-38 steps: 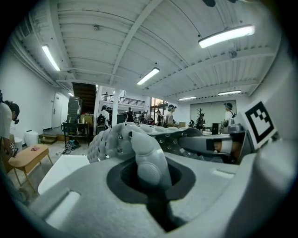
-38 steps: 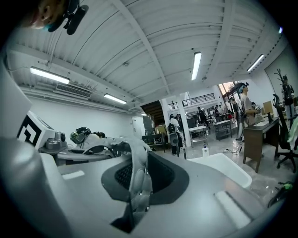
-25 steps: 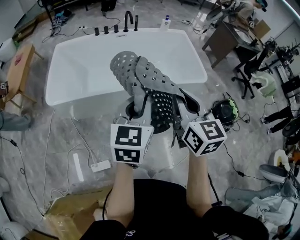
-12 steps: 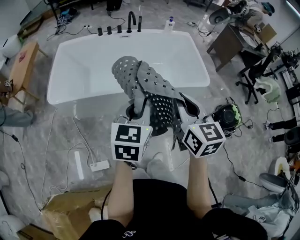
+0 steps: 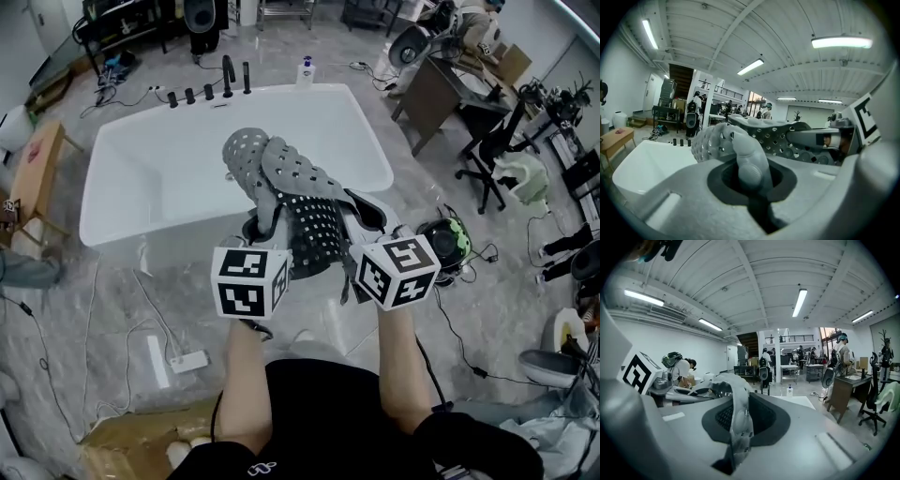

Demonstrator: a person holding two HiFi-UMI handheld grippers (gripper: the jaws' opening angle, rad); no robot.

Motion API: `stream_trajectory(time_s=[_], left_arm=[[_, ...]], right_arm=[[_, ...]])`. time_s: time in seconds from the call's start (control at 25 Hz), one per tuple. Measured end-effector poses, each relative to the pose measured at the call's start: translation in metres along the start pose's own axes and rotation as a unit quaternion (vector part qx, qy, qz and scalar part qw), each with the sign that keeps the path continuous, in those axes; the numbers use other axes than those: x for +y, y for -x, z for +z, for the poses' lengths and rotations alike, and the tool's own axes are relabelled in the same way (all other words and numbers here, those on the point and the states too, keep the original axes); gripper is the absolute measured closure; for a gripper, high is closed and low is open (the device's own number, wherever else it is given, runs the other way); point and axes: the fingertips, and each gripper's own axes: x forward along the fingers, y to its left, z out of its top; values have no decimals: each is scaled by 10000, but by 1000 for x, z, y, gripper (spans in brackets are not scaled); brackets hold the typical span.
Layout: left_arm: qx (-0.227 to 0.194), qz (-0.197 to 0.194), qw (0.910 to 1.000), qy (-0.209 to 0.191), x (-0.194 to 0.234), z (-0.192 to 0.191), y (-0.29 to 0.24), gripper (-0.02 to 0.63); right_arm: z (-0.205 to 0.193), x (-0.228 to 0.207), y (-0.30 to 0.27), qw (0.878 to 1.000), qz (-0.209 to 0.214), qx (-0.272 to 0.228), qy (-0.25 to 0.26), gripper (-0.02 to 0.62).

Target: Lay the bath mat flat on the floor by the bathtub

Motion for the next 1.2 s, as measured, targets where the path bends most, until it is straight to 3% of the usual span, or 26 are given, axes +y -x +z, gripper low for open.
stream_trajectory(time_s=[0.28,0.52,0.84,1.2], left_arm=[[241,-14,9997,-9,-32,-25,-29,578],[604,208,9979,121,-30,-53,-24,578],[1128,404,9918,452,23,-120,-10,578],[1909,551,9773,738,90,-220,11,578]], right_arm=[[-17,-42,12,9996,-7,-64,-293,572],[-51,-43,4,9967,210,249,-742,572],[-112,-9,-34,9904,293,754,-1119,572],[-205,40,-71,9792,320,1396,-1440,572]])
